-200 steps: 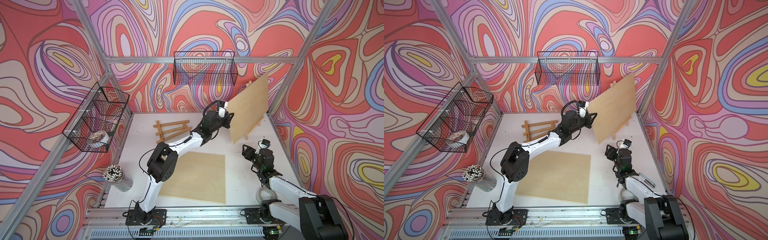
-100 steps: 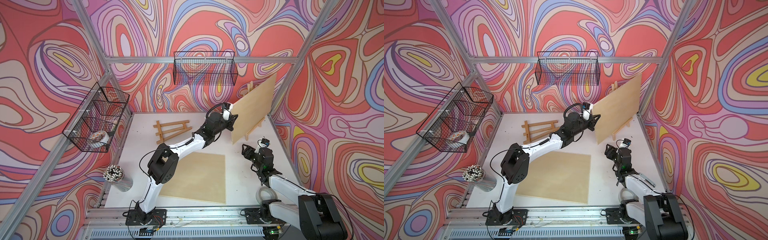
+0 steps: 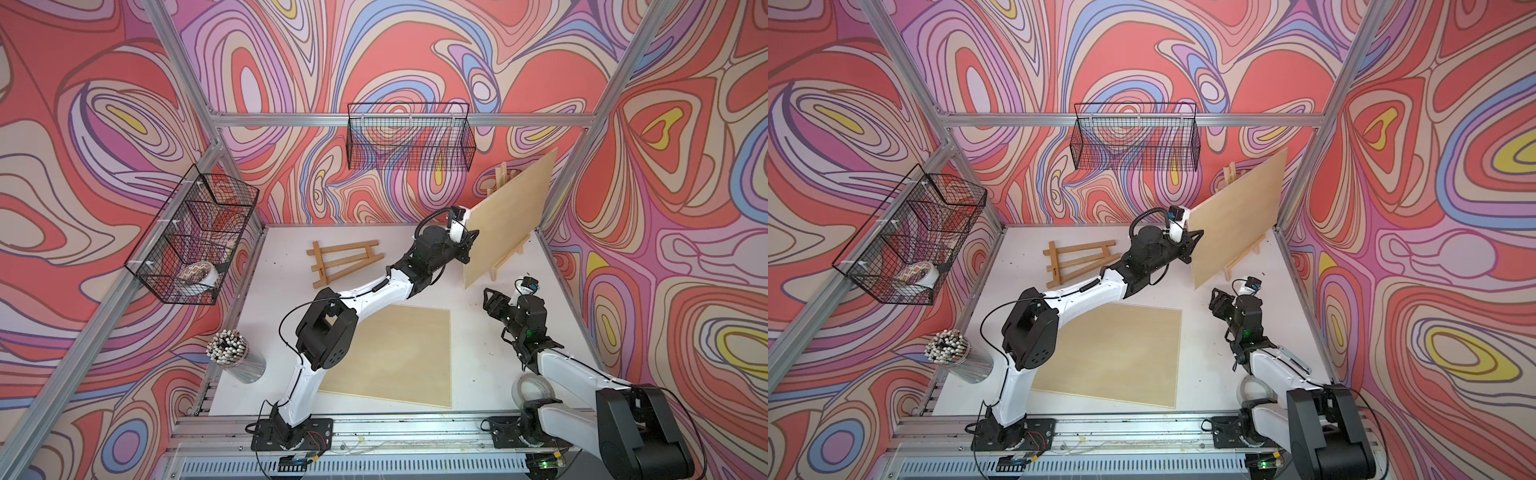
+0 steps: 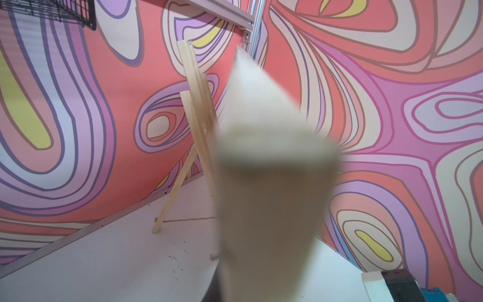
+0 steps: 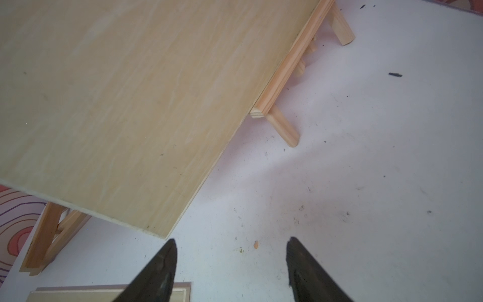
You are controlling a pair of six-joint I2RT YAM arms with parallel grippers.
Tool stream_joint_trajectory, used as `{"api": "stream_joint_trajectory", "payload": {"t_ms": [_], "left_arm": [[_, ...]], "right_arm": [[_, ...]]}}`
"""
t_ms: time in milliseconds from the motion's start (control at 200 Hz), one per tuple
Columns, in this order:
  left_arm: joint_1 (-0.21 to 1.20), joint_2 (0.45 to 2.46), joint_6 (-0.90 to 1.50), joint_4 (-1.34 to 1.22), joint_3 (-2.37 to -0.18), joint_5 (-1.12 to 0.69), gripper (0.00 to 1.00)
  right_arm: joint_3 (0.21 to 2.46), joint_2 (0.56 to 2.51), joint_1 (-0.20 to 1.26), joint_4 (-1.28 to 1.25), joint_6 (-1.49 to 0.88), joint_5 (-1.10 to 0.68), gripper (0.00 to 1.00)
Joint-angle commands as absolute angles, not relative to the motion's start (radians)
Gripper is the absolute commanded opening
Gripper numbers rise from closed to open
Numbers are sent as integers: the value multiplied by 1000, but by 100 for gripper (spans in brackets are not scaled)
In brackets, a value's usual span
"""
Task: Disassemble the easel
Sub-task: Pick up the drawing board from the easel.
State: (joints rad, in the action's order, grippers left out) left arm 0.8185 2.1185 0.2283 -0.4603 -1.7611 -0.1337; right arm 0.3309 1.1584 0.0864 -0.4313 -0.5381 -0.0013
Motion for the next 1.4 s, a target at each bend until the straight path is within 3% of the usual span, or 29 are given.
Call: {"api": "stream_joint_trajectory", "payload": {"t_ms": [0,931,1397], "left_arm": [[831,2056,166,-606,-1846,-121,0],[874,1936,148,-620,-1919,-143,0],[879,1987,164,-589,-2040,-132,0]], "right_arm": [[349,1141,84,-423,-522,0,68],[343,1117,84,-428,-506,-8,65],[345,1114,84,-423,-499,-4,64]]}}
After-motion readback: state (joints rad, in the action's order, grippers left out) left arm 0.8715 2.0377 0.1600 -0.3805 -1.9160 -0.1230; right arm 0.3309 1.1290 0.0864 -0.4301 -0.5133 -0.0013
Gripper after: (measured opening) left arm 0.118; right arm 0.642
